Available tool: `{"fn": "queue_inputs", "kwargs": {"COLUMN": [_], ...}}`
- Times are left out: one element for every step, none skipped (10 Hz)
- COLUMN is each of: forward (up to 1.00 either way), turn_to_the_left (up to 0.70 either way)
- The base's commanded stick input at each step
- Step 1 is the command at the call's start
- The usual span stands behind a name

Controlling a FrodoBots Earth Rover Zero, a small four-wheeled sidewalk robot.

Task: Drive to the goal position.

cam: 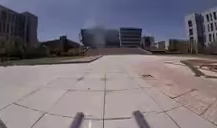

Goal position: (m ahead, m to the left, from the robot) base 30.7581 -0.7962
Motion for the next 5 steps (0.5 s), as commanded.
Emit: {"fn": "queue_inputs", "kwargs": {"forward": [1.00,1.00,1.00,1.00,1.00], "turn_to_the_left": [0.00,0.00,0.00,0.00,0.00]}}
